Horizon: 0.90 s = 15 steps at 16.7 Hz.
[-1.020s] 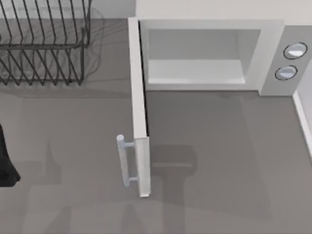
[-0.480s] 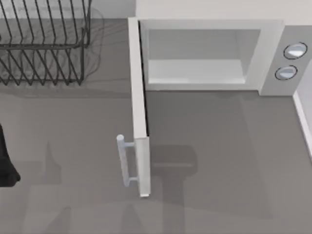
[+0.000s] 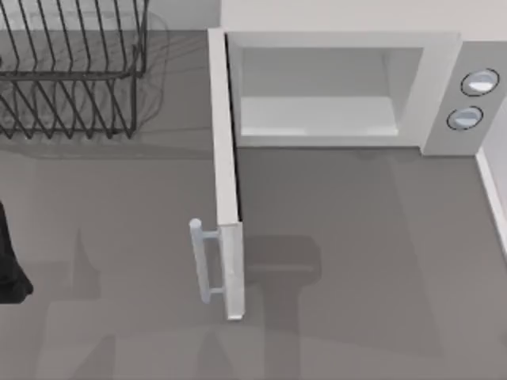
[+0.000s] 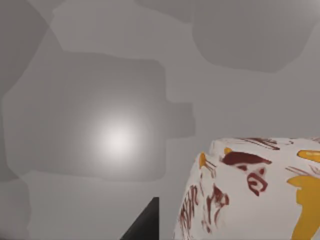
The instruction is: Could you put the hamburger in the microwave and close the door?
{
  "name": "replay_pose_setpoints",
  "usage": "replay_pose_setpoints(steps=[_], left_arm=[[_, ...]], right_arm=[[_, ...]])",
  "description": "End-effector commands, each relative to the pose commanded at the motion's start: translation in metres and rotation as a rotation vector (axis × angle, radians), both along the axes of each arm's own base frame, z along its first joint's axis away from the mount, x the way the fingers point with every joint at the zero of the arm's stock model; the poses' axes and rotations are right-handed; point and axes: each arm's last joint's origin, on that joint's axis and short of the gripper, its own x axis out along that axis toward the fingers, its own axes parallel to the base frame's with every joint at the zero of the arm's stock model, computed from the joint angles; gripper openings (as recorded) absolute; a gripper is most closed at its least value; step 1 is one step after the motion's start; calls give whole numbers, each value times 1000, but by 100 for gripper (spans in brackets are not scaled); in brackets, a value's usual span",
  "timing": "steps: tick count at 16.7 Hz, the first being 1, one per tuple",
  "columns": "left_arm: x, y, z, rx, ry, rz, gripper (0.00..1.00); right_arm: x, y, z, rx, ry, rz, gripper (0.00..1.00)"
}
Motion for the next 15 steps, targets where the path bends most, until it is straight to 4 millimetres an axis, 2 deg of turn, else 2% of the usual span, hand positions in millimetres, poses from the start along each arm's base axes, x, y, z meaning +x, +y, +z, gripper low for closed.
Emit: replay_pose_setpoints(steps=[6, 8, 10, 12, 15], left_arm=[[0, 0, 0, 0, 0, 0, 100], [0, 0, 0, 0, 0, 0, 100], [0, 0, 0, 0, 0, 0, 100], [0, 0, 0, 0, 0, 0, 100], [0, 0, 0, 0, 0, 0, 100]], right_arm=[[0, 1, 2, 0, 0, -1, 0], [9, 1, 0, -23, -7, 1, 0], [29, 4, -5, -74, -28, 7, 0], [59, 13, -14, -142, -69, 15, 0], [114, 42, -35, -250, -195, 19, 0]])
